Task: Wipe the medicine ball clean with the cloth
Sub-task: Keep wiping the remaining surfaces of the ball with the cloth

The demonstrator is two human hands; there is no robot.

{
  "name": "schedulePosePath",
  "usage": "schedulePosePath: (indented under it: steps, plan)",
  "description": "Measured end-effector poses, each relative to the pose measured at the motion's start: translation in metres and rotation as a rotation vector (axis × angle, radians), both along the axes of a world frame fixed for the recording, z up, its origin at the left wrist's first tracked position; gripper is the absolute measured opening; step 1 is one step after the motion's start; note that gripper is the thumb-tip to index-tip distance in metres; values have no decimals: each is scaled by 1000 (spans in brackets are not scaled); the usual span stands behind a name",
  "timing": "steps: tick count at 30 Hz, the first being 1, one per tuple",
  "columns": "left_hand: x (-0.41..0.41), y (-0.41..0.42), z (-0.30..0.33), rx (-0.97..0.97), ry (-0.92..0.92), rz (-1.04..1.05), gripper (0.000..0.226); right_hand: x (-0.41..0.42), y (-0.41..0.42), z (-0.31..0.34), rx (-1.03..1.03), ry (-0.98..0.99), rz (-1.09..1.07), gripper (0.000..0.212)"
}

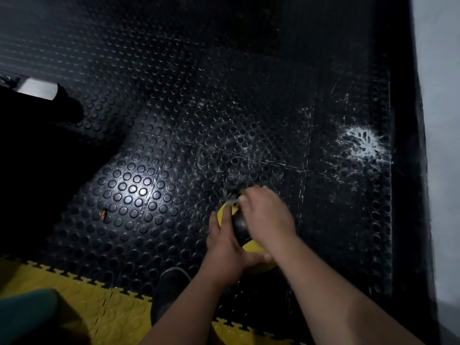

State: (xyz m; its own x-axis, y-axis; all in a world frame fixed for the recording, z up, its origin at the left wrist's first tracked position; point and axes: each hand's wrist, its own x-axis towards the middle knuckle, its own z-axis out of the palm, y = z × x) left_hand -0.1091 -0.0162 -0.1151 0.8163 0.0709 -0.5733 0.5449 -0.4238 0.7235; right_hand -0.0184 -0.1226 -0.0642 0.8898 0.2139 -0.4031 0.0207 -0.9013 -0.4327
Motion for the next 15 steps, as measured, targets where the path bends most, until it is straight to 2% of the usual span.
schedulePosePath:
  steps: [4,7,9,12,15]
  plan:
    - [4,1,10,27,3,-44,144,51,-45,-42,67,385,-406,42]
    - [-2,10,6,9,-5,-55,141,42,-68,-70,265,598,-774,51]
    - [-5,10,9,23,4,-82,142,28,-75,-76,395,693,-929,48]
    - [6,5,20,92,64,-125,145,21,-75,-66,573,681,-1039,36]
    - [24,14,25,20,53,-105,137,11,-70,-47,654,443,-1008,30]
